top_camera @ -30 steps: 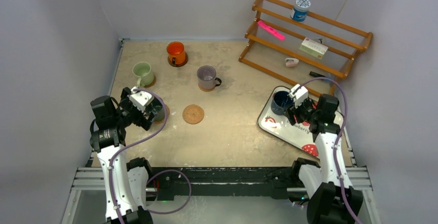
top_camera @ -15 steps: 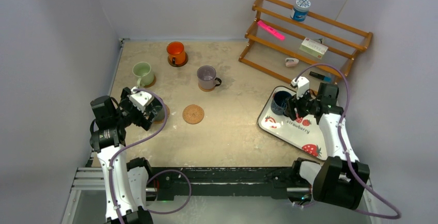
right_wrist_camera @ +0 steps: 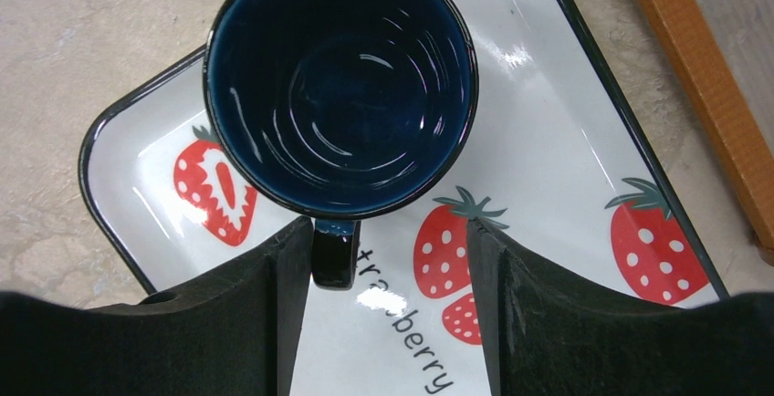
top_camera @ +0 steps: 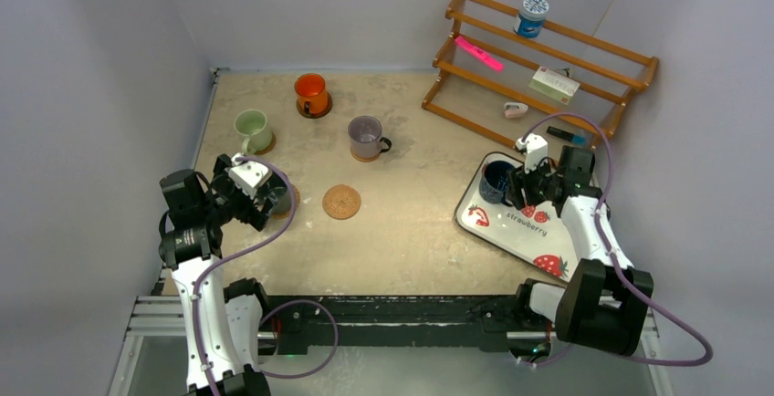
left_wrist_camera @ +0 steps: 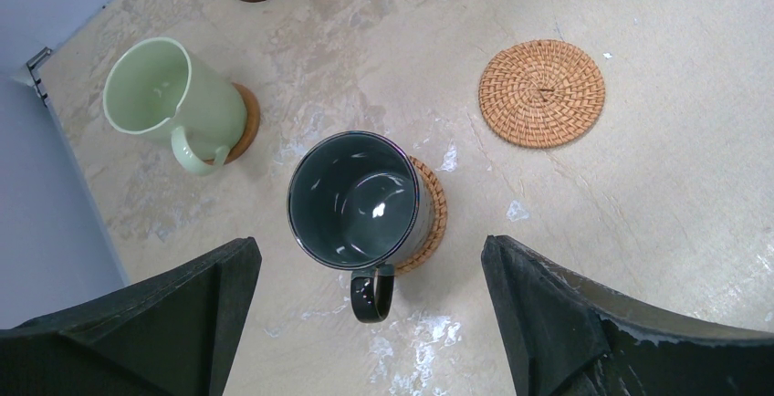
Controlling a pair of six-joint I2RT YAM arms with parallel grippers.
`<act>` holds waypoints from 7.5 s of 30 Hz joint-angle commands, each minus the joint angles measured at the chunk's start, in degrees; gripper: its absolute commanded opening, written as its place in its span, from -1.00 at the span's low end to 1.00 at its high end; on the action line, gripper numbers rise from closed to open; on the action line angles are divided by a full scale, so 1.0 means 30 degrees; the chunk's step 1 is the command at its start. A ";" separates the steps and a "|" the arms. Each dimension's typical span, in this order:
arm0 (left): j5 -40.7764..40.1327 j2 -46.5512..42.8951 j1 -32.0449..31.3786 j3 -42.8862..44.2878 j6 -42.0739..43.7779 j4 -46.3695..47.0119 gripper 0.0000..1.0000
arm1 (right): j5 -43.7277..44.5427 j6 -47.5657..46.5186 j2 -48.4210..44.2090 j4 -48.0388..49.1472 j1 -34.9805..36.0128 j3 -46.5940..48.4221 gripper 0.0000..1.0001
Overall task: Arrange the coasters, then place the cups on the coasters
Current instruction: Pick up the cup from the tray, then place the cup on the coaster.
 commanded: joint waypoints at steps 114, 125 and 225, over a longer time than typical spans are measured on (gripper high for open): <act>0.0005 -0.2942 0.0230 -0.0925 -0.1173 0.1847 1.00 | 0.2805 0.3784 0.8680 0.6912 1.9511 0.9310 -1.00; -0.0457 -0.3187 0.0347 -0.1072 -0.1246 0.1978 1.00 | 0.2704 0.4051 1.0434 0.5854 2.0118 1.2115 -1.00; -0.0155 -0.3218 0.0437 -0.1043 -0.0959 0.1749 1.00 | 0.2763 0.3692 1.3321 0.5975 2.1229 1.1694 -1.00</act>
